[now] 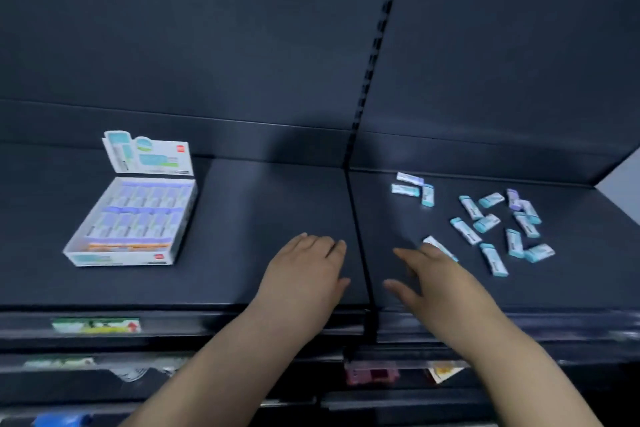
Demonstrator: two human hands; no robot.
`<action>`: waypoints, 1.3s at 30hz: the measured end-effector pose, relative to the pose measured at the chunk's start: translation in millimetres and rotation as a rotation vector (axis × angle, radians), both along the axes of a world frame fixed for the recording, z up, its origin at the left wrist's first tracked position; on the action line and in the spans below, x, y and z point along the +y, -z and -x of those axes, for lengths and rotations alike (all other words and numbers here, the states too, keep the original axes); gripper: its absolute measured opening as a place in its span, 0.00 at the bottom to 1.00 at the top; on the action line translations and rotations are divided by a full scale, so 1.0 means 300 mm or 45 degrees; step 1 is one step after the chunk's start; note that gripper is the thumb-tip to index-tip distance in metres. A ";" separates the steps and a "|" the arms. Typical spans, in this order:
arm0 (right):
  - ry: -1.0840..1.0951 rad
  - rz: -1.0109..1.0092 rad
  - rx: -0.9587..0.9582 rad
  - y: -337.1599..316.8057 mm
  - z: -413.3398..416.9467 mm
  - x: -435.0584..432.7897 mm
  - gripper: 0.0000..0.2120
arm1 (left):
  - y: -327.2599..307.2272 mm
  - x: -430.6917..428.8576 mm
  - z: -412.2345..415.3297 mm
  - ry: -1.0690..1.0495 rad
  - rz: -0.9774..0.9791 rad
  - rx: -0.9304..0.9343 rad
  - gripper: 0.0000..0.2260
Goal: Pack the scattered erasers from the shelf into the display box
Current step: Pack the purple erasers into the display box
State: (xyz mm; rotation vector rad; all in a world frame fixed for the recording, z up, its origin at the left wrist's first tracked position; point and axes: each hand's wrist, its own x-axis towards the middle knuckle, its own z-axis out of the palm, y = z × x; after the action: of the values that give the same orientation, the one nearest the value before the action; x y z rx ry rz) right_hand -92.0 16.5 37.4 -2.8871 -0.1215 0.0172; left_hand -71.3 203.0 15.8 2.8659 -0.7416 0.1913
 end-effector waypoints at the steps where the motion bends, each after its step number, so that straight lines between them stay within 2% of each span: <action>1: 0.006 -0.005 0.018 -0.005 0.006 -0.038 0.27 | -0.002 -0.036 0.008 -0.019 -0.011 0.003 0.26; 10: 0.073 -0.098 0.111 0.010 -0.012 -0.201 0.26 | 0.001 -0.180 -0.007 -0.035 -0.011 0.091 0.25; 19: 0.197 -0.155 0.072 -0.016 -0.107 -0.265 0.22 | 0.032 -0.205 -0.166 0.045 0.048 0.129 0.24; 26: 0.342 -0.255 0.040 0.038 -0.143 -0.379 0.23 | 0.072 -0.284 -0.248 0.148 -0.028 0.141 0.24; 33: 0.393 -0.250 -0.037 0.051 -0.267 -0.568 0.20 | 0.092 -0.400 -0.311 0.134 -0.068 0.130 0.24; 37: 0.459 -0.212 -0.044 0.074 -0.376 -0.748 0.15 | 0.082 -0.525 -0.330 0.060 -0.045 0.115 0.24; 39: 0.504 -0.218 -0.043 0.090 -0.439 -0.847 0.07 | 0.078 -0.592 -0.331 0.002 -0.007 0.140 0.24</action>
State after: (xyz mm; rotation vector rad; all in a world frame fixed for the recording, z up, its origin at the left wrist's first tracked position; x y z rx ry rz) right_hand 39.9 -237.5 10.3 -2.6891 0.4215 -0.1090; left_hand 28.1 25.5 -7.4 2.8540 -0.7248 0.0306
